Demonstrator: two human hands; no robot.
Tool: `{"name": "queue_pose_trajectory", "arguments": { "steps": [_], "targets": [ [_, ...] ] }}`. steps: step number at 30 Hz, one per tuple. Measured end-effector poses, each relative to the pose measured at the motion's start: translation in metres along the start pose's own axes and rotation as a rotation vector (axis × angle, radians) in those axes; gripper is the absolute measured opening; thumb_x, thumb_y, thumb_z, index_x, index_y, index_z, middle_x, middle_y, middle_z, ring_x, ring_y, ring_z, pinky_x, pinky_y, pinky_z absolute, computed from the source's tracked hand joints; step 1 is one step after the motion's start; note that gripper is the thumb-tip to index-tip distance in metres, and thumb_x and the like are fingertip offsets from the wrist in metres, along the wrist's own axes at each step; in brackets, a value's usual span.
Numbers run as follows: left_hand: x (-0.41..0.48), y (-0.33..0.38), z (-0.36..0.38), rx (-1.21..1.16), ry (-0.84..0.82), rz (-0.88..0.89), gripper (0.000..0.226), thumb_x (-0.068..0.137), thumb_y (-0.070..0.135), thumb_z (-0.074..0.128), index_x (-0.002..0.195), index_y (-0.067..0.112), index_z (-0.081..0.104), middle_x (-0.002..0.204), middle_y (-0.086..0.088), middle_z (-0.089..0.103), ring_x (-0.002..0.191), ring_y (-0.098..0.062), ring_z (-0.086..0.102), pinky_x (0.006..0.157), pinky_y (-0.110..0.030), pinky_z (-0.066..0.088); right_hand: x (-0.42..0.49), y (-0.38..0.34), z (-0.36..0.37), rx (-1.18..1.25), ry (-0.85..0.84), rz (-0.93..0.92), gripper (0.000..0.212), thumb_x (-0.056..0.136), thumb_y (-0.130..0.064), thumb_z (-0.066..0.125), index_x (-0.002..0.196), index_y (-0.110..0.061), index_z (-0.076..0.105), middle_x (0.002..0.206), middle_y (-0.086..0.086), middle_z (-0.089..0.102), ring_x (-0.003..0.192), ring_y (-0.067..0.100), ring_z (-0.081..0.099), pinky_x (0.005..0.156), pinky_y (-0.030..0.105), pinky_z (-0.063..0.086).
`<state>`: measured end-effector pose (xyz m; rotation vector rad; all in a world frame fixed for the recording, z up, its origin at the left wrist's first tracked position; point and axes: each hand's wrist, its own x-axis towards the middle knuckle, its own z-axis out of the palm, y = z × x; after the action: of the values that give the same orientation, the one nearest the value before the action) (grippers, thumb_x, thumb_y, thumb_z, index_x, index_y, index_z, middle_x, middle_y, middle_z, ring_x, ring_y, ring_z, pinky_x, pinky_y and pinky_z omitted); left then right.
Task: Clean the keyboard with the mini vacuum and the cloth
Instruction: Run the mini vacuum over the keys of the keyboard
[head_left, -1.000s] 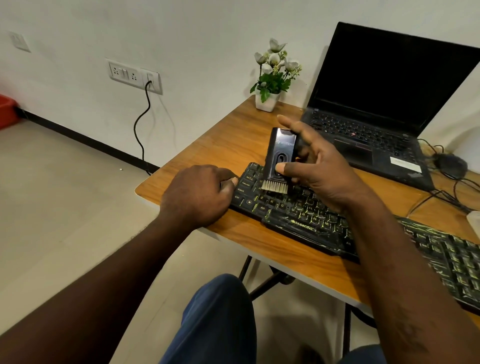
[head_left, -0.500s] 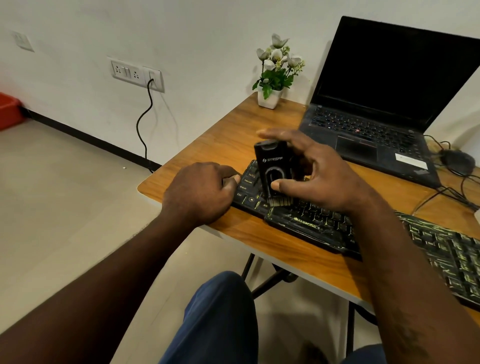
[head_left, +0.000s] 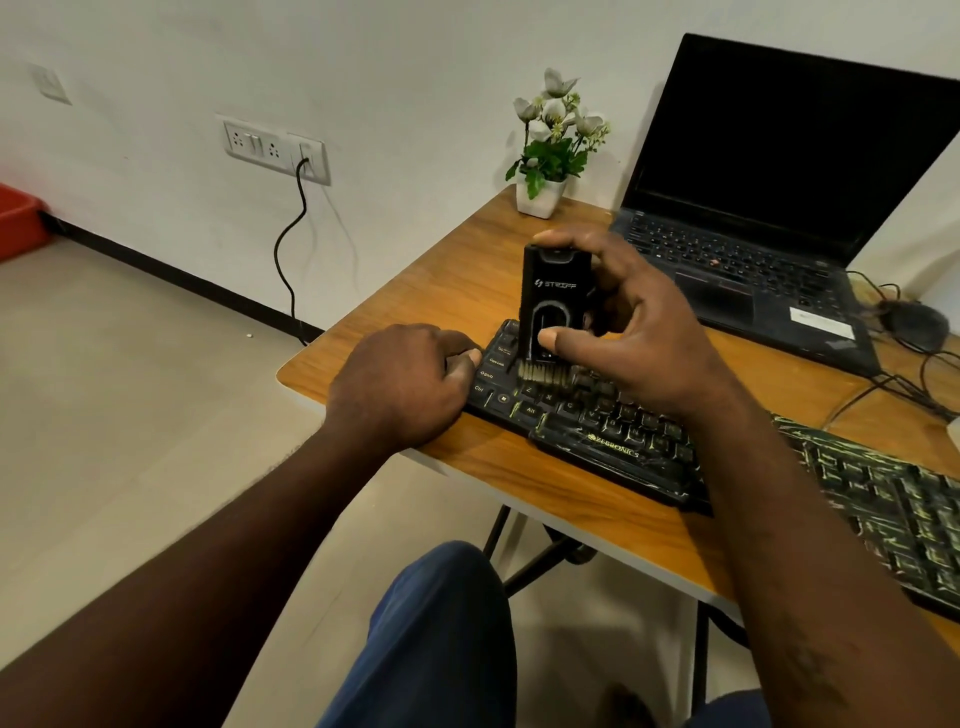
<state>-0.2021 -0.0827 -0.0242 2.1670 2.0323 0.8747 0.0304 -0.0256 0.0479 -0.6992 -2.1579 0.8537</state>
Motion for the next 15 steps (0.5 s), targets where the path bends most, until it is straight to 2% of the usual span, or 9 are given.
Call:
{"name": "queue_pose_trajectory", "arguments": {
  "steps": [3, 7, 10, 12, 15],
  "targets": [
    [-0.0001, 0.0008, -0.0006, 0.003, -0.006, -0.006, 0.032, 0.103, 0.045, 0.04, 0.094, 0.033, 0.069, 0.08, 0.01, 0.064, 0.073, -0.009, 0.056, 0.058, -0.03, 0.033, 0.0004, 0.0011, 0.0062, -0.132, 0.029, -0.025, 0.068, 0.086, -0.014, 0.08, 0.144, -0.035, 0.051, 0.137, -0.015, 0.055, 0.111, 0.006, 0.065, 0.08, 0.029, 0.064],
    [-0.0012, 0.0029, -0.0025, -0.003, 0.002, 0.003, 0.026, 0.102, 0.043, 0.042, 0.08, 0.038, 0.057, 0.073, 0.009, 0.06, 0.068, -0.01, 0.054, 0.057, -0.031, 0.031, -0.0008, -0.0016, 0.0097, -0.053, -0.171, -0.058, 0.068, 0.085, -0.006, 0.08, 0.143, -0.029, 0.052, 0.143, -0.017, 0.052, 0.122, 0.003, 0.058, 0.082, 0.026, 0.061],
    [-0.0003, 0.0014, -0.0011, 0.015, 0.008, 0.002, 0.031, 0.102, 0.044, 0.041, 0.091, 0.033, 0.068, 0.077, 0.01, 0.062, 0.071, -0.009, 0.055, 0.057, -0.03, 0.031, 0.001, -0.0016, 0.0064, -0.03, -0.06, -0.037, 0.068, 0.085, -0.007, 0.08, 0.143, -0.029, 0.053, 0.138, -0.018, 0.055, 0.117, 0.008, 0.063, 0.08, 0.036, 0.064],
    [-0.0003, 0.0011, -0.001, 0.012, 0.008, 0.006, 0.031, 0.102, 0.044, 0.041, 0.092, 0.032, 0.068, 0.078, 0.01, 0.062, 0.071, -0.009, 0.055, 0.057, -0.03, 0.031, 0.0013, -0.0003, 0.0069, -0.114, -0.014, -0.044, 0.069, 0.084, -0.011, 0.08, 0.144, -0.031, 0.053, 0.136, -0.021, 0.056, 0.115, 0.003, 0.063, 0.082, 0.032, 0.063],
    [-0.0007, 0.001, -0.0016, 0.009, 0.003, 0.011, 0.026, 0.102, 0.043, 0.042, 0.083, 0.038, 0.059, 0.076, 0.011, 0.06, 0.07, -0.01, 0.054, 0.057, -0.03, 0.031, -0.0004, -0.002, 0.01, -0.089, -0.123, -0.063, 0.068, 0.084, -0.008, 0.08, 0.141, -0.033, 0.053, 0.138, -0.027, 0.052, 0.12, 0.0, 0.059, 0.081, 0.023, 0.06]
  ]
}}
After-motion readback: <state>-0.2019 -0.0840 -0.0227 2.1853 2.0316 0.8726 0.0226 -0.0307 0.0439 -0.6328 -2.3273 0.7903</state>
